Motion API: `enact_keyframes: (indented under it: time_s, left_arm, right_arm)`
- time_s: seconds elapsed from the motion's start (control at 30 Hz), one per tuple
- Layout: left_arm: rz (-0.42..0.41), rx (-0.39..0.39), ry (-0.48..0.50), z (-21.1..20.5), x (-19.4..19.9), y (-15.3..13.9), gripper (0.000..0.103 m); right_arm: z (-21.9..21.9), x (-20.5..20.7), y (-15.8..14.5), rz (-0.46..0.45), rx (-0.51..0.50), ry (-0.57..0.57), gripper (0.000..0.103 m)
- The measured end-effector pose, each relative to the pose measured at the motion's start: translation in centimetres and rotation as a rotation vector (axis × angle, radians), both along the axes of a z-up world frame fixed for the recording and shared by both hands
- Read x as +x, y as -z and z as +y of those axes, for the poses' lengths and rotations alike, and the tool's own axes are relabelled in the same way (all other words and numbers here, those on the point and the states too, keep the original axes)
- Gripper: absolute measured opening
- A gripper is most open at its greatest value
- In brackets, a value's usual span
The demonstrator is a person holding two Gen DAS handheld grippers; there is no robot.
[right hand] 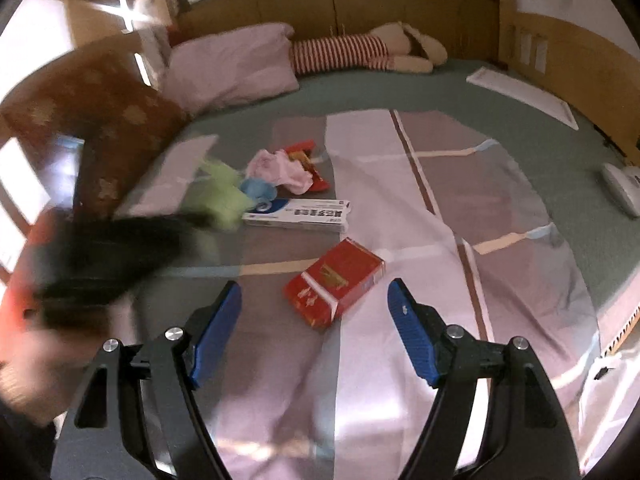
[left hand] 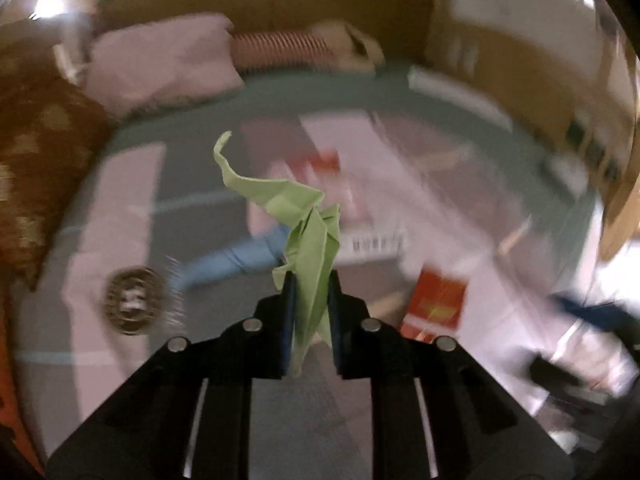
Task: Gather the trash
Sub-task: 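Grasp the green paper crane with the left tool while the right tool grasps the red cigarette box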
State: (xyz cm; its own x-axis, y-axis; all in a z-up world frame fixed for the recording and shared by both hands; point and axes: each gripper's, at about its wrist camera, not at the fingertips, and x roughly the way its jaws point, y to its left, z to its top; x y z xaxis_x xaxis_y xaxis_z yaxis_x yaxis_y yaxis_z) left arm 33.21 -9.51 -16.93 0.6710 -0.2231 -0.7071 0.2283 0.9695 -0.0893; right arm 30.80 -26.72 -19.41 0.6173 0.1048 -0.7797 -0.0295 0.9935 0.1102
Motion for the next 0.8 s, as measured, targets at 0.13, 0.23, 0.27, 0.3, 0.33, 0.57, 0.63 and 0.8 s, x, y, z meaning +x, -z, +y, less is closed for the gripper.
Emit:
enact_keyframes:
  time_s: [0.13, 0.23, 0.27, 0.3, 0.33, 0.57, 0.63, 0.8]
  left_arm:
    - [-0.152, -0.089, -0.040, 3.5, -5.1, -7.1, 0.016]
    - [-0.243, -0.124, -0.081, 5.3, -8.8, -9.8, 0.016]
    - [-0.254, -0.134, -0.090, 5.7, -9.6, -10.0, 0.016]
    - [-0.258, -0.138, -0.100, 5.9, -10.3, -10.0, 0.016]
    - [-0.254, -0.143, -0.113, 6.3, -11.1, -9.8, 0.016]
    - [-0.173, -0.136, -0.129, 7.6, -11.9, -8.0, 0.016]
    - [-0.180, -0.143, -0.131, 7.8, -12.4, -8.2, 0.016]
    - [-0.167, -0.119, -0.112, 7.1, -12.4, -7.6, 0.017]
  right_arm:
    - [0.5, 3.6, 4.1, 0.129, 0.025, 0.082, 0.074]
    - [1.5, 5.8, 6.8, 0.181, -0.040, 0.123, 0.074]
    - [1.9, 6.7, 7.9, 0.197, -0.083, 0.127, 0.074]
    - [2.2, 7.0, 8.4, 0.202, -0.102, 0.126, 0.074]
    - [2.4, 7.5, 9.2, 0.211, -0.126, 0.114, 0.074]
    - [3.3, 5.4, 4.4, 0.101, -0.006, -0.050, 0.065]
    - [4.0, 2.6, 0.4, 0.002, 0.041, -0.142, 0.065]
    - [4.2, -4.6, -5.2, -0.223, -0.025, -0.228, 0.065]
